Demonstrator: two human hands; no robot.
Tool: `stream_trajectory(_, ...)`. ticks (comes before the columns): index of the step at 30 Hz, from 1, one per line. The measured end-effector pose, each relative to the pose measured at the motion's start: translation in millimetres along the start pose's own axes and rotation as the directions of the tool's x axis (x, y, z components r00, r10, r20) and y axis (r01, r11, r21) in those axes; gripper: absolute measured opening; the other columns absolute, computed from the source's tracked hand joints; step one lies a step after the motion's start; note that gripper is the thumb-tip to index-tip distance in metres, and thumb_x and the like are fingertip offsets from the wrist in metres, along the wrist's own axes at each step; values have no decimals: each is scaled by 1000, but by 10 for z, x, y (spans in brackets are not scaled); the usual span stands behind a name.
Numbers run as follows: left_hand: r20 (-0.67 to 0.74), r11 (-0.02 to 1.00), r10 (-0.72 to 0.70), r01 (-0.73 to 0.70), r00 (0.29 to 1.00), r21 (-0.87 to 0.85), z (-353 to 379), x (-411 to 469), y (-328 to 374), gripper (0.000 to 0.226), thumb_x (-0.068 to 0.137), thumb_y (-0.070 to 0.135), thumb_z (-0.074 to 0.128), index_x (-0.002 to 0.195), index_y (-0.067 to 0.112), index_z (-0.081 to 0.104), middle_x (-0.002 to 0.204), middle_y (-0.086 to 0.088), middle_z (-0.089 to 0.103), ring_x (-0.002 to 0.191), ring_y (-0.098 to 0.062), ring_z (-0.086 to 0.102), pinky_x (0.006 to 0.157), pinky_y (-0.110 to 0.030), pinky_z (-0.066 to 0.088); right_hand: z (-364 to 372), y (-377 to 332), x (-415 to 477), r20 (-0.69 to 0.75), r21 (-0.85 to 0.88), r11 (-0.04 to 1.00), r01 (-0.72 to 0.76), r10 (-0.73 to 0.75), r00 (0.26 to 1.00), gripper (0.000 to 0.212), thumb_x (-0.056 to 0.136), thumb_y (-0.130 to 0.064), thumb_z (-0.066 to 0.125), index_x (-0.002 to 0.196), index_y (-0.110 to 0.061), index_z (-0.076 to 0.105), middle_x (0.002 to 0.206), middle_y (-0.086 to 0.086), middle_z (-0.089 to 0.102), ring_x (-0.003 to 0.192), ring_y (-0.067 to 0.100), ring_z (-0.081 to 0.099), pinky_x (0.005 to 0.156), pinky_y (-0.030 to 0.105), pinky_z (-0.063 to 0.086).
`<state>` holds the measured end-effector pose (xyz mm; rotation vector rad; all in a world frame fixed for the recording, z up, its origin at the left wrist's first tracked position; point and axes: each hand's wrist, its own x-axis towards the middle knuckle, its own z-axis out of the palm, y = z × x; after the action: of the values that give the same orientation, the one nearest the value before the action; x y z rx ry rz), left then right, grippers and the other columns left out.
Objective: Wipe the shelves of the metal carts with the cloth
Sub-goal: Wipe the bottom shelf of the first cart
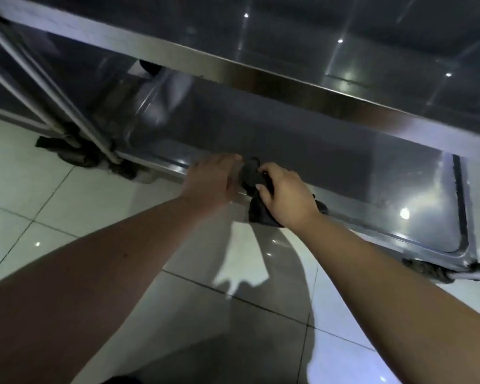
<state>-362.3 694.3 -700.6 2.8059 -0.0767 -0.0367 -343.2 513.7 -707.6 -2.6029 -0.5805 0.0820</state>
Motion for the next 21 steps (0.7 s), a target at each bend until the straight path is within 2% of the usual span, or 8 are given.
stream_trajectory(3,58,988,-146,142,988,60,-273,-225,-353,50,88,34,50,138,25,45,138,-3,50,126,-26,47,101,-40,39,-38,-366,153,96,109,994,-8,-2,995,30,89,-25,63,115,-15,53,103,8,66,93,32,60,74,39,48)
stream_trajectory(7,28,962,-274,273,961,19,-725,-480,-779,43,85,35,56,128,32,54,125,1,59,116,-24,55,96,-40,43,-71,-959,375,206,140,990,27,-56,977,27,86,-28,66,107,-19,52,88,0,64,83,26,60,68,35,46)
stream_trajectory(11,-23,911,-413,412,910,-26,-1357,-757,-1029,35,86,32,53,120,30,58,119,-1,63,111,-26,57,93,-37,42,-205,-1718,575,317,151,982,112,-156,935,24,85,-28,66,105,-23,54,94,-1,65,87,22,61,75,38,49)
stream_trajectory(14,30,846,-530,531,847,-48,-1821,-1105,-1163,34,89,31,52,122,28,56,124,-3,60,116,-27,53,97,-39,37,-370,-2350,604,387,135,972,192,-230,893,23,86,-30,65,105,-23,54,97,-1,65,90,23,60,77,39,50)
stream_trajectory(17,94,809,-586,587,805,21,-2307,-1524,-1223,37,91,35,50,127,27,54,123,-3,58,115,-26,53,98,-40,36,-642,-2890,536,437,113,960,257,-281,855,20,87,-29,64,102,-21,55,94,-2,60,89,22,57,74,34,47)
stream_trajectory(21,88,821,-571,570,816,41,-3152,-1963,-1154,36,90,35,52,124,25,59,115,-1,62,110,-24,55,96,-38,35,-1318,-3531,404,487,97,963,251,-266,832,21,86,-30,65,101,-23,52,91,-5,56,85,17,53,68,27,36)
